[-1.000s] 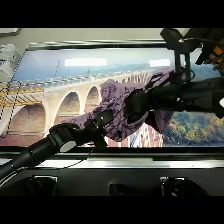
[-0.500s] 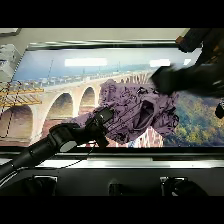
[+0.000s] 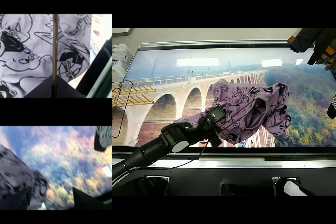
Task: Fold the clothes and pants, and hang the long-sleeved shirts on hangers.
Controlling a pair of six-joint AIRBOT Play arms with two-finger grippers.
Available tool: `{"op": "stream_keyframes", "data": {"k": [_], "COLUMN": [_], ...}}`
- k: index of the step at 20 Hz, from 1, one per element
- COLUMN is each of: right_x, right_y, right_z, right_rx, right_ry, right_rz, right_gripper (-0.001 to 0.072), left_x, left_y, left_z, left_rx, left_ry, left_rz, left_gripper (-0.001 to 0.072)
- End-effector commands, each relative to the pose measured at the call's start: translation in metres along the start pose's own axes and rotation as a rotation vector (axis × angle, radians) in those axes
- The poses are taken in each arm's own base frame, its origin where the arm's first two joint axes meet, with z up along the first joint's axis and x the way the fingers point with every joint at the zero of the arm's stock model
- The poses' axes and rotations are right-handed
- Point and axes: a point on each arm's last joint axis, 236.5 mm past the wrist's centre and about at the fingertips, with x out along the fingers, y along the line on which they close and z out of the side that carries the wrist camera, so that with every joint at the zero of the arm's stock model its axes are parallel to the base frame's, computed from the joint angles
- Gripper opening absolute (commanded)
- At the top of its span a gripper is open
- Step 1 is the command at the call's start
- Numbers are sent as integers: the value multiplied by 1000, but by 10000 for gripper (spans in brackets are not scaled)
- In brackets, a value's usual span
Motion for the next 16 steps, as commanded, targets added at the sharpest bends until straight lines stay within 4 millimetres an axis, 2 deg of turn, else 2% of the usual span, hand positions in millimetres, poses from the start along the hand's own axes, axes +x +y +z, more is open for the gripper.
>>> {"op": "stream_keyframes", "data": {"k": [1,4,5,7,10,12,16], "right_x": [43,53,58,84,126,136,151], "right_y": [7,68,86,100,112,132,153], "right_z": [-38,-33,-33,-36,-48,-39,-44], "right_rx": [-476,-907,-990,-1102,-1433,-1549,-1645], "right_ry": [215,66,26,41,112,43,31], "right_rz": [314,605,689,713,623,596,612], "right_gripper": [592,605,606,610,611,609,611], "left_x": [0,0,0,0,0,0,-1], "left_y": [0,0,0,1,1,1,1], "left_z": [2,3,4,6,7,7,7], "left_rx": [11,32,36,39,40,55,66], "left_ry": [-7,-11,-15,-24,-29,-29,-31], "left_rz": [2,2,3,5,6,6,7], "left_gripper": [19,19,19,19,19,19,19]}}
